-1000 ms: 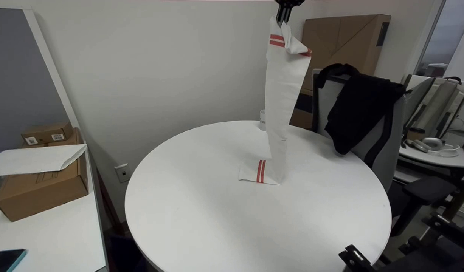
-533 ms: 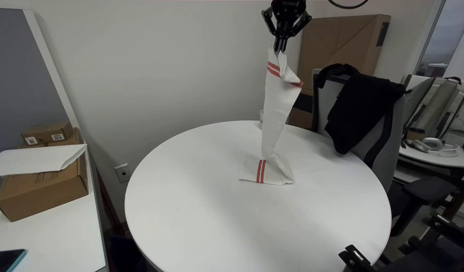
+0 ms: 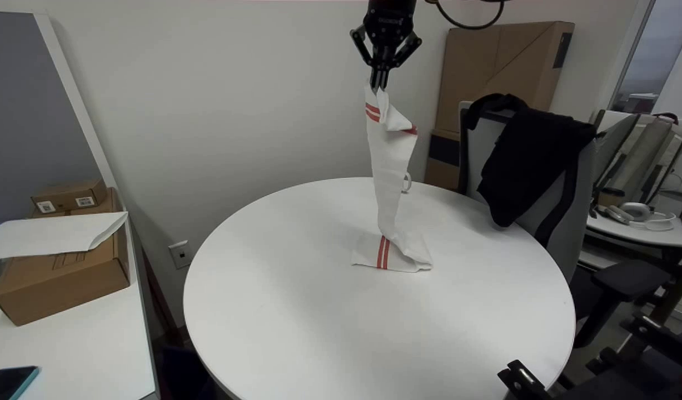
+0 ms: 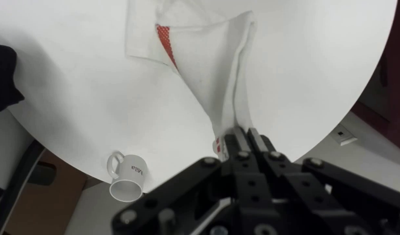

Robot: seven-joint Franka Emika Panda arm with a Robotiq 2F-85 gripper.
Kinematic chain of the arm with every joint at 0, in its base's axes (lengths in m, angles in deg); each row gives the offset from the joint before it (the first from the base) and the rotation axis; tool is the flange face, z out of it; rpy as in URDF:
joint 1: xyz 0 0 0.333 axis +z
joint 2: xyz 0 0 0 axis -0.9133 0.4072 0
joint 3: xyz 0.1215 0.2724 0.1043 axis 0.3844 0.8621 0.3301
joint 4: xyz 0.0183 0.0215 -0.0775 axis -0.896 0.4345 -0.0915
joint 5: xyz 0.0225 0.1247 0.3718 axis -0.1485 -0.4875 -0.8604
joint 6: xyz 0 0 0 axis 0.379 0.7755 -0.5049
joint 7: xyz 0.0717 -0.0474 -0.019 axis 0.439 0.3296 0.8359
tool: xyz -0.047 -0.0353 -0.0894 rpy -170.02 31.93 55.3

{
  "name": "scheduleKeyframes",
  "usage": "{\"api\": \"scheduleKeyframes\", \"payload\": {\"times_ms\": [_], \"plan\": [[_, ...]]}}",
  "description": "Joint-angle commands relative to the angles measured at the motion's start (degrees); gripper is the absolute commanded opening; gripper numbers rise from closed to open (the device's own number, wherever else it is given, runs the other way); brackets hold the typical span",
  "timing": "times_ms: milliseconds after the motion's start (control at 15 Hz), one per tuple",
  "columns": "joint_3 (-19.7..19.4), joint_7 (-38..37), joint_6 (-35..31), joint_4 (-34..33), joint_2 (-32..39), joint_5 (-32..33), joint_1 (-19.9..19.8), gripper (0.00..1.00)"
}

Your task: Fold up the towel on the table.

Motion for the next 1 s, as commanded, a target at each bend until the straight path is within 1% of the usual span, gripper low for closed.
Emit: {"api": "scheduleKeyframes", "payload": {"times_ms": [0,267,533,800,933], "plan": [[0.49,-3.6,0.69,-4.63,1.8,0.76,1.97,0.01],[0.6,-5.55,0.54,-6.92,3.41,1.62,3.38,0.01],[0.09,-4.7,-1.16,-5.94,5.6,1.11,3.31,0.01],[-0.67,-4.52,-4.49,-4.44,8.16,0.42,3.12,0.01],[-1.31,-5.15,-6.11,-4.11,9.48,1.1,3.46,0.01]]}}
